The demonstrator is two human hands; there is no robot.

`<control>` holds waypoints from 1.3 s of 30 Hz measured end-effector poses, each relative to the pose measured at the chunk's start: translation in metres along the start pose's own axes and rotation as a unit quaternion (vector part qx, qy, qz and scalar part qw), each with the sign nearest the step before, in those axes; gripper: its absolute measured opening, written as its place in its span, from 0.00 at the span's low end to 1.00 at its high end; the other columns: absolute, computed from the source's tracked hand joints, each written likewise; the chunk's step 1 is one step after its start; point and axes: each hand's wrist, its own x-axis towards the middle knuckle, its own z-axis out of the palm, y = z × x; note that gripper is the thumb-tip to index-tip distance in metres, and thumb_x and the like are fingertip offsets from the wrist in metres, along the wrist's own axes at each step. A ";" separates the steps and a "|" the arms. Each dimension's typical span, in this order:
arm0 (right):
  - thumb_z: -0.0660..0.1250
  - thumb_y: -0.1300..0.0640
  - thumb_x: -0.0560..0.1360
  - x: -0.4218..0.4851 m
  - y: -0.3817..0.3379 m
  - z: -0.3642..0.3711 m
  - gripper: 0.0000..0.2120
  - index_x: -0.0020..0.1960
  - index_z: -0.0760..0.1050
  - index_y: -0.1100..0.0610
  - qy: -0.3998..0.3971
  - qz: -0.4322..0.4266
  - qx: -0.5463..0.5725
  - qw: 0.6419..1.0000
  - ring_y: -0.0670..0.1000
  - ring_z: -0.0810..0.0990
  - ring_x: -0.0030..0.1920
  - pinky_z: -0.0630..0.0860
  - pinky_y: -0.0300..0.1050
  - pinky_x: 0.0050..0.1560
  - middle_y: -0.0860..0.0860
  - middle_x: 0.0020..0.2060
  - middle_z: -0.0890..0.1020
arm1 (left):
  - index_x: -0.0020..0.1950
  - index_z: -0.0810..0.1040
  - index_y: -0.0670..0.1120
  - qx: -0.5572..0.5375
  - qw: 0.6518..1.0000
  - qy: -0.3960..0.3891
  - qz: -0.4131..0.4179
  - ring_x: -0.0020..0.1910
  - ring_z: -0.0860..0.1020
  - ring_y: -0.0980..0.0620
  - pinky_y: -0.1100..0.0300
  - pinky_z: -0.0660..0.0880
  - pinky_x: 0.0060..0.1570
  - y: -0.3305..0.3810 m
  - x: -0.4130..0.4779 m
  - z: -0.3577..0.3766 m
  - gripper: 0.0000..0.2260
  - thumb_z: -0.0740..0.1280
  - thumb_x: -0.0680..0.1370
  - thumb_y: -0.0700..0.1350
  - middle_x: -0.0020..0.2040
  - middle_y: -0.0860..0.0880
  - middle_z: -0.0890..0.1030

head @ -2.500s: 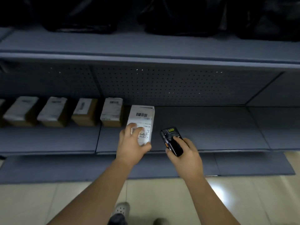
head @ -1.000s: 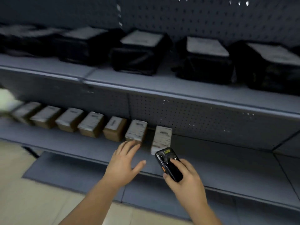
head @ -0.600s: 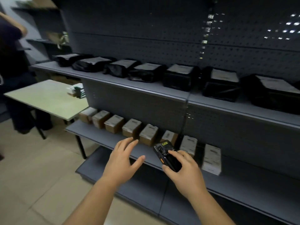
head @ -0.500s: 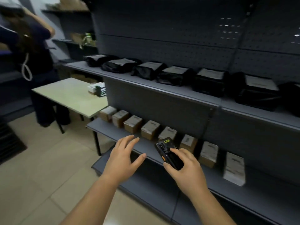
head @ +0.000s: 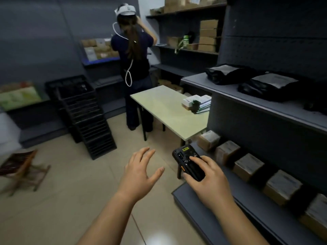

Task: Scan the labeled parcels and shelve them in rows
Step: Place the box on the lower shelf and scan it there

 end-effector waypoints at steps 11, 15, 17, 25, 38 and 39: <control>0.74 0.41 0.69 0.239 -0.115 0.158 0.27 0.67 0.76 0.42 -0.060 -0.089 0.057 0.993 0.48 0.72 0.66 0.70 0.43 0.63 0.45 0.67 0.73 | 0.74 0.67 0.55 0.035 0.991 0.093 -0.090 0.73 0.61 0.56 0.52 0.62 0.71 -0.183 0.166 -0.061 0.32 0.56 0.74 0.69 0.73 0.57 0.65; 0.72 0.39 0.69 0.309 -0.133 0.221 0.27 0.67 0.74 0.40 -0.059 -0.081 0.040 0.994 0.46 0.71 0.67 0.71 0.45 0.65 0.44 0.67 0.72 | 0.75 0.66 0.54 0.028 0.992 0.084 -0.091 0.74 0.61 0.55 0.51 0.63 0.72 -0.262 0.236 -0.052 0.32 0.56 0.74 0.69 0.73 0.56 0.65; 0.72 0.39 0.69 0.347 -0.140 0.246 0.27 0.68 0.74 0.39 -0.053 -0.063 0.037 0.996 0.47 0.70 0.67 0.70 0.45 0.66 0.44 0.67 0.72 | 0.75 0.66 0.55 0.018 0.995 0.068 -0.076 0.74 0.60 0.56 0.50 0.63 0.72 -0.293 0.282 -0.049 0.33 0.56 0.75 0.69 0.74 0.56 0.65; 0.74 0.42 0.67 0.473 -0.117 0.275 0.25 0.63 0.77 0.41 0.065 0.059 0.042 0.995 0.45 0.76 0.60 0.75 0.48 0.61 0.41 0.59 0.76 | 0.75 0.67 0.53 -0.036 0.999 -0.030 0.027 0.73 0.61 0.53 0.49 0.61 0.73 -0.342 0.476 -0.006 0.34 0.55 0.74 0.69 0.74 0.55 0.65; 0.68 0.35 0.66 0.591 0.001 0.270 0.29 0.65 0.75 0.41 0.204 0.236 0.006 0.950 0.46 0.76 0.57 0.77 0.50 0.57 0.41 0.58 0.76 | 0.74 0.68 0.51 -0.075 0.964 -0.161 0.195 0.73 0.61 0.52 0.51 0.61 0.72 -0.296 0.676 0.155 0.36 0.53 0.72 0.70 0.74 0.53 0.66; 0.68 0.35 0.66 0.601 0.007 0.268 0.29 0.65 0.75 0.41 0.211 0.244 0.002 0.947 0.46 0.76 0.57 0.77 0.50 0.56 0.41 0.58 0.76 | 0.74 0.68 0.51 -0.079 0.962 -0.168 0.202 0.73 0.60 0.53 0.51 0.61 0.72 -0.291 0.689 0.164 0.36 0.53 0.72 0.70 0.75 0.53 0.65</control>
